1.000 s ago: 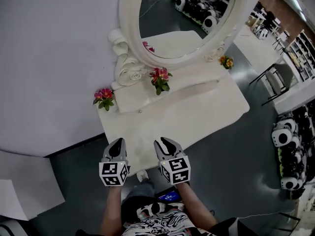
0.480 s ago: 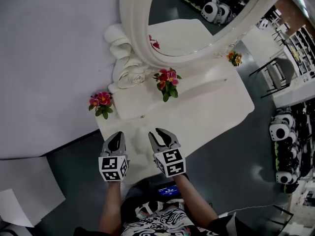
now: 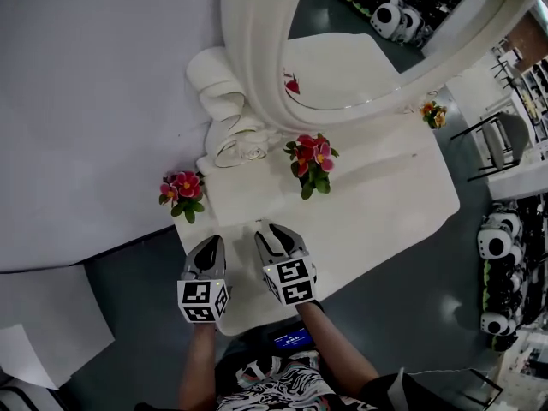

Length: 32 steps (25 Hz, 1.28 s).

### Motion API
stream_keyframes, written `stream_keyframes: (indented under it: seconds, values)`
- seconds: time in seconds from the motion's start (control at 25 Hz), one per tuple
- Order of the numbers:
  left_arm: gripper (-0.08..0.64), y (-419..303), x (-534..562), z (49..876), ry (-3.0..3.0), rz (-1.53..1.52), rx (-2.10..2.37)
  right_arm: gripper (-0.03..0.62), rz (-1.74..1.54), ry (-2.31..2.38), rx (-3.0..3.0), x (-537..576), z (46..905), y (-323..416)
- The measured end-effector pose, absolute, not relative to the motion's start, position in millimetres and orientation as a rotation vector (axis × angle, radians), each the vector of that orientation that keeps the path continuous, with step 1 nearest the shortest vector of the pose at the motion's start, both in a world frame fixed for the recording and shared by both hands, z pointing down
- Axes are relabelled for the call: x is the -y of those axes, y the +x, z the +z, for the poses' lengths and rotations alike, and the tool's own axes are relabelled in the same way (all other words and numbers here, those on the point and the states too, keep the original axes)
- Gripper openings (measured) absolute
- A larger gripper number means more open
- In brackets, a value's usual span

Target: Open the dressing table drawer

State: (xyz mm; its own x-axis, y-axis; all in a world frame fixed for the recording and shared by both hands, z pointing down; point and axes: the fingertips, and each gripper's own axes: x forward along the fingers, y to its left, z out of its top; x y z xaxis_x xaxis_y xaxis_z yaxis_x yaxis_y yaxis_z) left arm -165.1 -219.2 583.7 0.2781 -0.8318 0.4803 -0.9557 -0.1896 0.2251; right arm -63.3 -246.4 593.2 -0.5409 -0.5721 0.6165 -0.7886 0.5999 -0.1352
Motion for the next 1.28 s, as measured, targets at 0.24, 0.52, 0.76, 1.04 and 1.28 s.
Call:
stream_keyframes:
  seconds: [0.24, 0.52, 0.76, 1.04, 1.28]
  values:
    - [0.002, -161.4, 228.3, 595.5, 2.061, 0.336, 1.584, 0.143, 0.545, 1.092, 2.31, 271.1, 613.4, -68.6]
    - [0.002, -156.0, 229.6, 597.3, 2.063, 0.324, 1.552, 0.097, 0.51, 1.043, 2.304, 270.5, 619.9, -73.7]
    - [0.003, -173.6, 221.4, 589.7, 2.019, 0.275, 1.59, 0.097, 0.526, 1.05, 2.283, 250.3, 617.9, -64.3]
    - [0.002, -180.5, 211.8, 586.3, 2.003, 0.251, 1.617, 0.097, 0.524, 1.05, 2.264, 228.7, 618.5, -51.9]
    - [0.002, -172.3, 203.5, 584.1, 2.02, 0.254, 1.615, 0.098, 0.556, 1.072, 2.267, 223.2, 622.8, -46.5]
